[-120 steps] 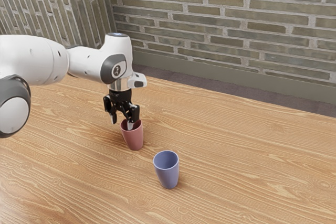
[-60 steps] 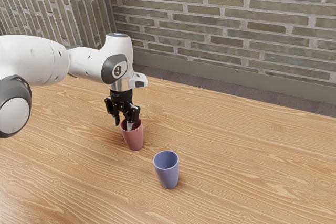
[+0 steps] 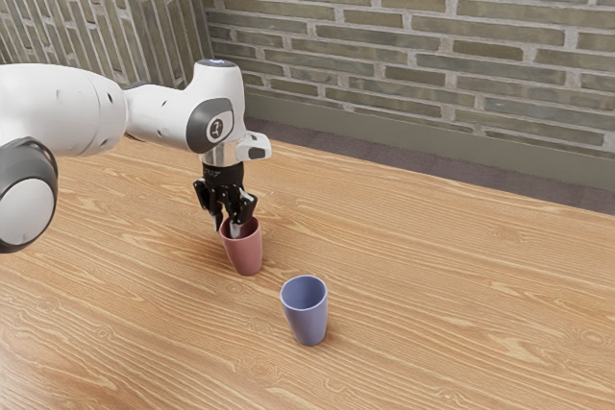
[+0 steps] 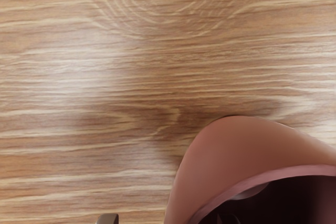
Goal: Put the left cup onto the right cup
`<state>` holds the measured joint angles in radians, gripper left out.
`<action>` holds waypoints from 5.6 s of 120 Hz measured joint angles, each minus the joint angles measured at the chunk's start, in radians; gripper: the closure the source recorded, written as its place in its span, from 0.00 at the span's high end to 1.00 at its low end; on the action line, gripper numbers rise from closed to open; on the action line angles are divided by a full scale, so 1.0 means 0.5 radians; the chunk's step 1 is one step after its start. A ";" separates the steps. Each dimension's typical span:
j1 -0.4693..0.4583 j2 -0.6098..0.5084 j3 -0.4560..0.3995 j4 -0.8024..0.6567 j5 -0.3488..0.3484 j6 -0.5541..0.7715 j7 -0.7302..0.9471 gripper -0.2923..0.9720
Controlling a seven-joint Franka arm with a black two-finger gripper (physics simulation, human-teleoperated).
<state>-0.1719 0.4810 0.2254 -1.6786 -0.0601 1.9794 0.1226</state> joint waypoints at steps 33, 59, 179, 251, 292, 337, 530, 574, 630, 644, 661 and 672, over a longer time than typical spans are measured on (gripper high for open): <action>0.000 0.000 0.000 0.000 -0.021 -0.001 -0.002 0.32; 0.000 0.000 -0.001 0.000 -0.024 -0.001 -0.001 0.27; -0.006 -0.097 -0.030 -0.012 0.008 0.001 -0.013 0.15; -0.020 -0.331 -0.096 -0.032 0.049 -0.078 -0.024 0.15; -0.036 -0.509 -0.134 -0.114 0.091 -0.133 -0.026 0.15; -0.126 -0.633 -0.148 -0.193 0.126 -0.171 -0.026 0.15; -0.574 -0.762 -0.162 -0.328 0.167 -0.188 -0.036 0.15; -0.587 -0.702 -0.179 -0.328 0.165 -0.179 -0.040 0.15; -0.595 -0.646 -0.181 -0.328 0.165 -0.169 -0.046 0.15; -0.595 -0.638 -0.181 -0.334 0.165 -0.164 -0.046 0.15; -0.595 -0.630 -0.181 -0.346 0.163 -0.158 -0.048 0.15; -0.595 -0.625 -0.181 -0.347 0.163 -0.157 -0.048 0.15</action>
<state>-0.4695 0.1686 0.1348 -1.8519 0.0214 1.9011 0.0984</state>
